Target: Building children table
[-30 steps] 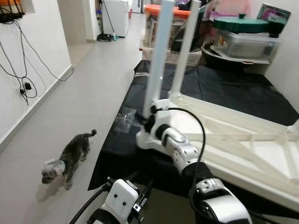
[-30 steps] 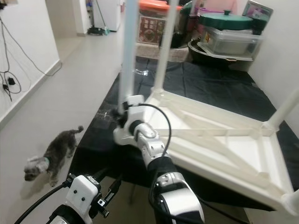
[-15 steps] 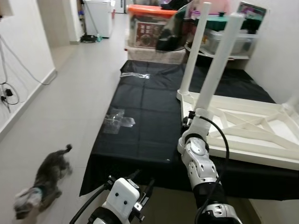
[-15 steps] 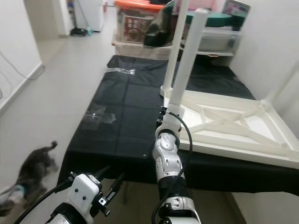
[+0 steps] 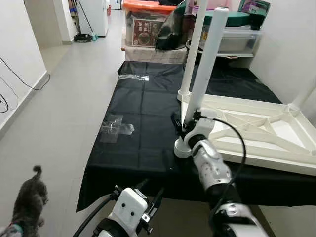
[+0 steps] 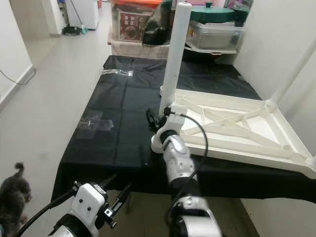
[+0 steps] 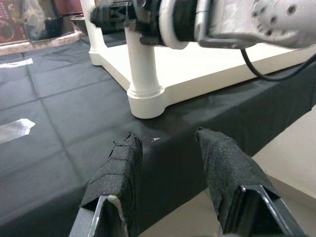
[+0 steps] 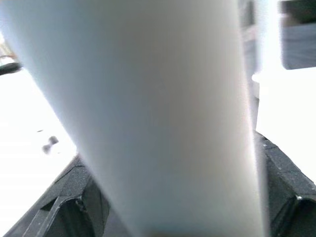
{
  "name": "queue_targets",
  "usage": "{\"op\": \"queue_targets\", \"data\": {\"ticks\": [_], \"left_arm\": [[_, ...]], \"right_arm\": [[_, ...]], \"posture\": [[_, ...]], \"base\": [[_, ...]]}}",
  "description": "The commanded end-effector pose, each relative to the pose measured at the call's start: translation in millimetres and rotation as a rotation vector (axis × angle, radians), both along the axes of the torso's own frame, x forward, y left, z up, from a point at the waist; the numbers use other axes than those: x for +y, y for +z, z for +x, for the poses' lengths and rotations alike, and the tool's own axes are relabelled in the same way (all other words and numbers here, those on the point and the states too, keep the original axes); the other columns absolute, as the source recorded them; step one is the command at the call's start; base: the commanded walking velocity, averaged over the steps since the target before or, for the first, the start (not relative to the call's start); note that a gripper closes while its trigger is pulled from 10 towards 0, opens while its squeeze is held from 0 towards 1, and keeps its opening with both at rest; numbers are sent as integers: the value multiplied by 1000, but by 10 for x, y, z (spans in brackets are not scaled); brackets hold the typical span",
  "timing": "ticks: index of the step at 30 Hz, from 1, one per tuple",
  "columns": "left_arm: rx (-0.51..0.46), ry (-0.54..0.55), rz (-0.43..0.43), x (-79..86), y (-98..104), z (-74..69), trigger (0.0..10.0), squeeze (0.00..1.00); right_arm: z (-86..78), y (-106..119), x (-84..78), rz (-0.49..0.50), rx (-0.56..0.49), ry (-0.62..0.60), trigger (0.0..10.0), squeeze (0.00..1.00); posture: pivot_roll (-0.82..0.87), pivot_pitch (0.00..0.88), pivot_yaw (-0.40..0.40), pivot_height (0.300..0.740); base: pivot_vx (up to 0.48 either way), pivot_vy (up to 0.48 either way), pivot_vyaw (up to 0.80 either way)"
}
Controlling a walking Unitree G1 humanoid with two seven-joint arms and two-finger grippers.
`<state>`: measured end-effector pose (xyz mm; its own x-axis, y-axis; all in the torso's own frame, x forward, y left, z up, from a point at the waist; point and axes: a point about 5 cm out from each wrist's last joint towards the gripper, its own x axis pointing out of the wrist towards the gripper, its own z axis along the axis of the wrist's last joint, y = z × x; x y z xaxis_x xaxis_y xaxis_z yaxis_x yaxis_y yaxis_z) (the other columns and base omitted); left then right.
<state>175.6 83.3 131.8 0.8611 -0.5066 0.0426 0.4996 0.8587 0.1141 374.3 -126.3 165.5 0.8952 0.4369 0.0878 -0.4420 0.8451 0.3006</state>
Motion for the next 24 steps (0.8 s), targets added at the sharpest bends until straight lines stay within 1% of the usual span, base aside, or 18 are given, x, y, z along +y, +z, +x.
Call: {"op": "queue_targets", "data": {"ticks": [1, 2, 3, 4, 5, 6, 8, 12, 13, 14, 15, 16, 17, 20, 21, 22, 23, 24], "left_arm": [[24, -2, -3, 5, -51, -4, 10000, 0], [24, -3, -3, 5, -52, -3, 10000, 0], [24, -4, -2, 5, -53, -2, 10000, 0], [24, -4, -2, 5, -53, -2, 10000, 0], [24, -4, -2, 5, -54, -3, 10000, 0], [25, -5, -2, 4, -55, -4, 10000, 0], [26, -5, -2, 1, -56, -6, 10000, 0], [25, -4, -4, -9, -54, -13, 10000, 0], [25, -4, -4, -9, -54, -13, 10000, 0], [25, -3, -4, -11, -53, -16, 10000, 0], [25, -3, -4, -11, -53, -16, 10000, 0], [25, -1, -4, -10, -54, -19, 10000, 0], [25, -1, -4, -10, -54, -19, 10000, 0], [26, -2, -6, -13, -56, -23, 10000, 0], [27, -2, -6, -13, -56, -25, 10000, 0], [27, -2, -6, -13, -56, -25, 10000, 0], [27, -3, -6, -12, -57, -26, 10000, 0], [28, -5, -7, -14, -58, -28, 10000, 0]], "right_arm": [[-56, -51, 154, 20, 21, 203, 10000, 0], [-164, -36, 144, 6, 14, 464, 10000, 0], [-249, -34, 160, -11, 20, 629, 10000, 0], [-249, -34, 160, -11, 20, 629, 10000, 0], [-287, -22, 206, -34, 19, 732, 10000, 0], [-295, -7, 267, -61, 11, 791, 10000, 0], [-292, 3, 303, -77, 5, 816, 10000, 0], [-320, -21, 529, -158, -26, 985, 10000, 0], [-320, -21, 529, -158, -26, 985, 10000, 0], [-333, -47, 605, -188, -25, 1018, 0, 0], [-333, -47, 605, -188, -25, 1018, 0, 0], [-343, -75, 713, -206, -36, 994, 0, 0], [-343, -75, 713, -206, -36, 994, 0, 0], [-346, -115, 756, -229, -41, 932, 0, 0], [-312, -136, 758, -244, -32, 852, 0, 0], [-312, -136, 758, -244, -32, 852, 0, 0], [-287, -151, 758, -253, -25, 798, 0, 0], [-230, -159, 733, -250, -18, 665, 0, 0]], "posture": [[124, 30, -93, 740], [123, 27, -92, 740], [124, 28, -92, 740], [124, 28, -92, 740], [125, 28, -93, 740], [125, 28, -93, 740], [127, 25, -94, 740], [132, 24, -102, 740], [132, 24, -102, 740], [134, 22, -105, 740], [134, 22, -105, 740], [133, 22, -106, 740], [133, 22, -106, 740], [134, 18, -108, 740], [129, 16, -103, 740], [129, 16, -103, 740], [129, 16, -103, 740], [127, 12, -102, 740]], "base": [[0, 0, 0], [0, 0, 0], [0, 0, 0], [0, 0, 0], [0, 0, 0], [0, 0, 0], [0, 0, 0], [0, 0, 0], [0, 0, 0], [0, 0, 0], [0, 0, 0], [0, 0, 0], [0, 0, 0], [0, 0, 0], [0, 0, 0], [0, 0, 0], [0, 0, 0], [0, 0, 0]]}}
